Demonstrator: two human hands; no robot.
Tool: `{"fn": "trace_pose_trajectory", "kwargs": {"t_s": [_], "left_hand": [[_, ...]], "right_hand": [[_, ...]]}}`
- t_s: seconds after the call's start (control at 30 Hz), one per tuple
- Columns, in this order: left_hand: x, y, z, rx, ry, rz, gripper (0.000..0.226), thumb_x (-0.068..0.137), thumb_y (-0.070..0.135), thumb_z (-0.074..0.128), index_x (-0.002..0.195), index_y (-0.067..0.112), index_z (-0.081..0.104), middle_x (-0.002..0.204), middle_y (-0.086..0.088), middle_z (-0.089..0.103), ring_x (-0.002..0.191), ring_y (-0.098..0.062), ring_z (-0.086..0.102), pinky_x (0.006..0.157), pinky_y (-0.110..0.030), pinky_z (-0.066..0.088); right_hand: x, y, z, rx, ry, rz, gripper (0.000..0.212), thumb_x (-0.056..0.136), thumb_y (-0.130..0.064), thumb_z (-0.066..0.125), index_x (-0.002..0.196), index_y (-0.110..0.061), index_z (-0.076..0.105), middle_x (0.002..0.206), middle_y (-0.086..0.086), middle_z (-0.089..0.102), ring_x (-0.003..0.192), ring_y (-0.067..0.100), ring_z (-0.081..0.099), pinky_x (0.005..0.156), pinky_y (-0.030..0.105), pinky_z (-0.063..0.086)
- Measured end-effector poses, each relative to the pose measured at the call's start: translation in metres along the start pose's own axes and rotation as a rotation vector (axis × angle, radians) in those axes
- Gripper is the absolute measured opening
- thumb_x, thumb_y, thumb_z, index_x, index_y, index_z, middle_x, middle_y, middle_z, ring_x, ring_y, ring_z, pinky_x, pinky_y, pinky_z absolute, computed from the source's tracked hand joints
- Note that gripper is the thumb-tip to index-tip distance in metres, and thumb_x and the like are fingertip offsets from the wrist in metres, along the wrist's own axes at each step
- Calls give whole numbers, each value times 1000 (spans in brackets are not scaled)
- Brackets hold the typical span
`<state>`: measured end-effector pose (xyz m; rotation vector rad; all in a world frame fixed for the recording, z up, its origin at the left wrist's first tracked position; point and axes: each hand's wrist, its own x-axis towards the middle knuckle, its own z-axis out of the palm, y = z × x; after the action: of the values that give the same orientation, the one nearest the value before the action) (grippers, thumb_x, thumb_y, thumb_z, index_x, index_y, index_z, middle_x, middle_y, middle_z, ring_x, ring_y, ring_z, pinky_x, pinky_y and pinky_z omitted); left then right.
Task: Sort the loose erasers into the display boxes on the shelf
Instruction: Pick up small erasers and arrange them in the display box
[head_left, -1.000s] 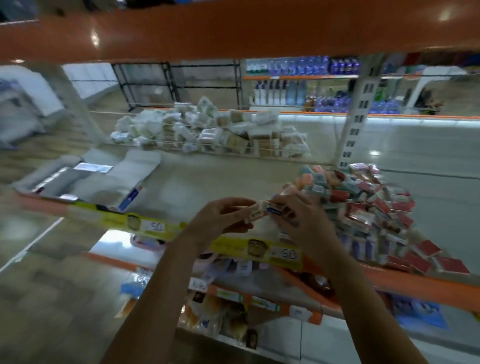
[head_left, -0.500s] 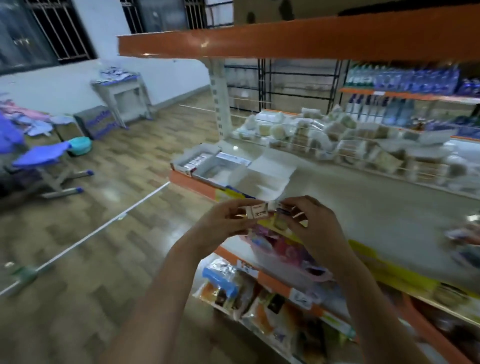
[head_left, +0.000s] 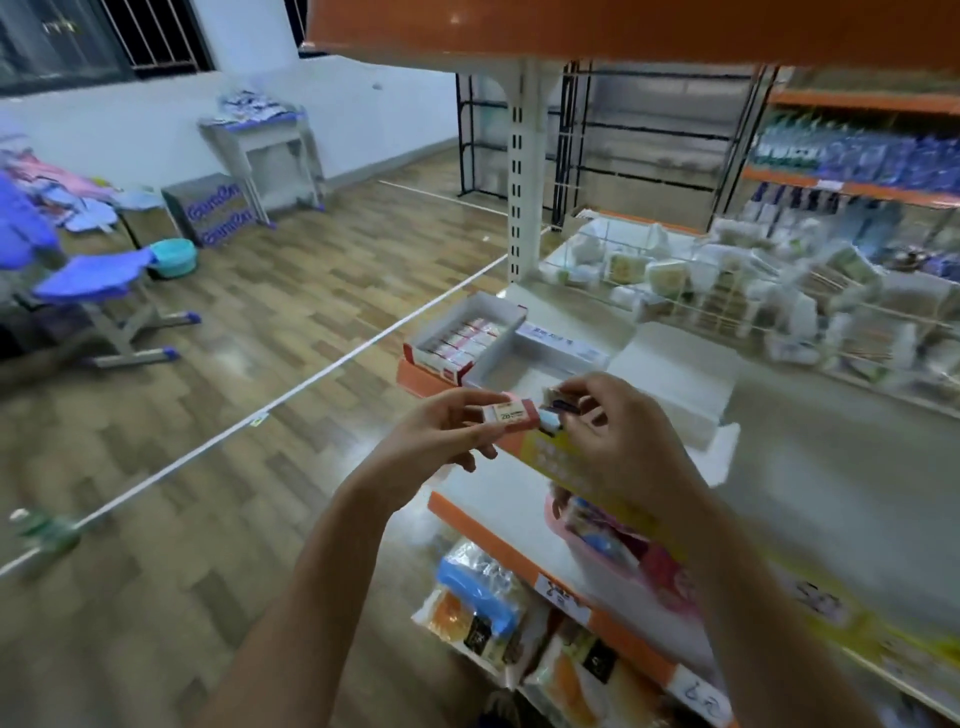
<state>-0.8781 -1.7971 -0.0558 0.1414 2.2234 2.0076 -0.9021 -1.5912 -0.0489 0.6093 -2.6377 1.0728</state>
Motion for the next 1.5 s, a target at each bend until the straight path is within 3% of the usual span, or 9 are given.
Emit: {"fn": "trace_pose_trajectory", "kwargs": {"t_s": [0.13,0.3,0.47,0.6,0.77,0.87,1.03,1.33,1.5], "left_hand": [[45,6,-33,65,14,13,36,70,24,71,105,17,64,69,7,66,68,-10,62,53,-18,46],[93,8,-68,79,-34,24,31,77,8,69,106,11,61,72,6,66,64,-6,60,53,-18,46],[134,7,-94,117,-55,17,36,67,21,74,99,13,60,76,0,64,63,-5,57,53,-17,43],[166,6,-116,147,-174,14,38,68,26,72,100,12,58,97,-15,67,79,-19,65,63,-25,53],[209,3,-128,420,-273,112,21,79,12,71,92,18,56,90,2,63,70,5,60,61,-12,48],[231,-1,-129,624,-325,198,22,80,20,72,96,21,58,91,9,62,72,4,57,58,-8,45],[258,-12,-122,877,-294,360,30,79,36,71,107,27,62,90,17,57,76,0,53,61,-13,42],[275,-27,-115,882,-352,521,35,80,39,70,110,23,63,108,6,60,90,-12,59,76,-36,54],[275,-27,-116,958,-332,537,34,83,43,64,104,18,58,105,4,62,91,-13,58,77,-35,53]], "right_hand": [[52,3,12,27,-13,4,17,86,-13,62,101,-20,62,89,-13,59,84,3,55,72,11,42],[101,8,27,12,-45,73,17,86,-15,60,104,-17,60,96,-5,63,89,11,59,79,31,51],[130,10,41,-8,-94,160,15,88,-17,58,103,-18,57,98,-2,64,88,14,60,79,32,50],[145,12,56,-51,-86,225,14,88,-18,57,102,-17,55,98,-2,64,90,15,59,79,31,48],[162,6,73,-109,-68,363,18,90,-19,56,107,-19,52,103,-4,62,91,10,56,77,25,45],[169,3,82,-161,-57,445,18,90,-21,55,108,-20,51,104,-3,62,92,11,57,79,26,48],[168,-1,98,-246,-3,574,18,92,-29,54,108,-22,50,99,-4,61,88,13,58,74,27,48],[158,-8,122,-230,85,695,16,90,-30,57,105,-24,53,96,-6,62,86,11,58,76,31,52],[157,-12,127,-229,127,713,16,90,-27,57,105,-25,54,102,-6,63,90,12,59,79,32,51]]}}
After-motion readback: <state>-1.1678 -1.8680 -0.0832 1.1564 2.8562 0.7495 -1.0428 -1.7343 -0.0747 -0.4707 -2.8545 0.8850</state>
